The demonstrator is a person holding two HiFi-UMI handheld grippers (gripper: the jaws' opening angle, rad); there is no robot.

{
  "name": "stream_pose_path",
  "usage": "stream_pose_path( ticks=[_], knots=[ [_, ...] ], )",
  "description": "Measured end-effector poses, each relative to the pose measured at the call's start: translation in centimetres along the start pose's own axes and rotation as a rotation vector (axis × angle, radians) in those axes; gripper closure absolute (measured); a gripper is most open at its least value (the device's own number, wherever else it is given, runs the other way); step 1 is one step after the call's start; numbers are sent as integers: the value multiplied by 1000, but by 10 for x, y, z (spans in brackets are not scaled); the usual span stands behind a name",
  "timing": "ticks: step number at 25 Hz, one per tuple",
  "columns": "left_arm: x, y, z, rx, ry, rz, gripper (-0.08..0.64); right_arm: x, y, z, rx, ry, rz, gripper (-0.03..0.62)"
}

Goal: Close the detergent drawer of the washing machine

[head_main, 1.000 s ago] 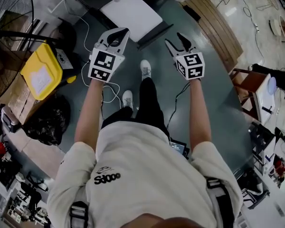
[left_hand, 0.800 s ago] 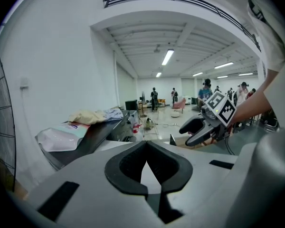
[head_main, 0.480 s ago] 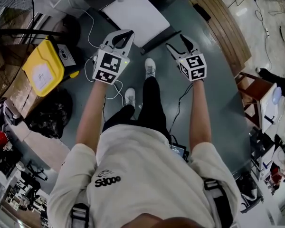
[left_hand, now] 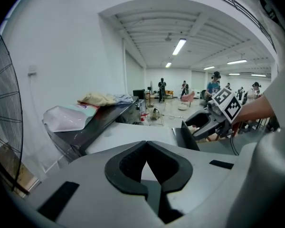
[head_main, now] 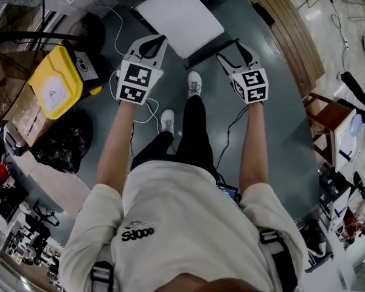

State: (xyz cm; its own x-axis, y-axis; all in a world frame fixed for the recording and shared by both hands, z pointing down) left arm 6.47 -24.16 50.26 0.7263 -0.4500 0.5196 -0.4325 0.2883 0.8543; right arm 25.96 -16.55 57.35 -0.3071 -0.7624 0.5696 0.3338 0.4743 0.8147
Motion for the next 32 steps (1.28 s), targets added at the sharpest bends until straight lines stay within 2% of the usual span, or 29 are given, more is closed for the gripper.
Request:
stream_pose_path(
  ticks=[10,17,25,32],
  knots=[
    [-10,-2,-9,-12,29,-31,541,-2,-10,-4,-15,-6,-6,316],
    [-19,-7,-4,-19,1,-34,541,22,-41,-11,-3,-13,-58,316],
    [-29,6,23,-59,-43,-29,541,30,-46,-12,-5,-33,-70,308],
    [-26,12,31,-79,-52,-25,541,31,-47,-16,12,-31,-98,304]
  ],
)
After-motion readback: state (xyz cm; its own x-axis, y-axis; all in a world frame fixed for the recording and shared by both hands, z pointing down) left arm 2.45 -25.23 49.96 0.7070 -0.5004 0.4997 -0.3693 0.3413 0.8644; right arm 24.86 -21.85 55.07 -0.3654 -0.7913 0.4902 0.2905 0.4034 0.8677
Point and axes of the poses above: the fingertips, and each gripper's own axes: x forward along the fingers, z to its left, y out of its underside, the point moved 3 cm from there along -x, backward along the fingers, and after that the axes turned 7 degrees about -x, right-handed, at the moved point
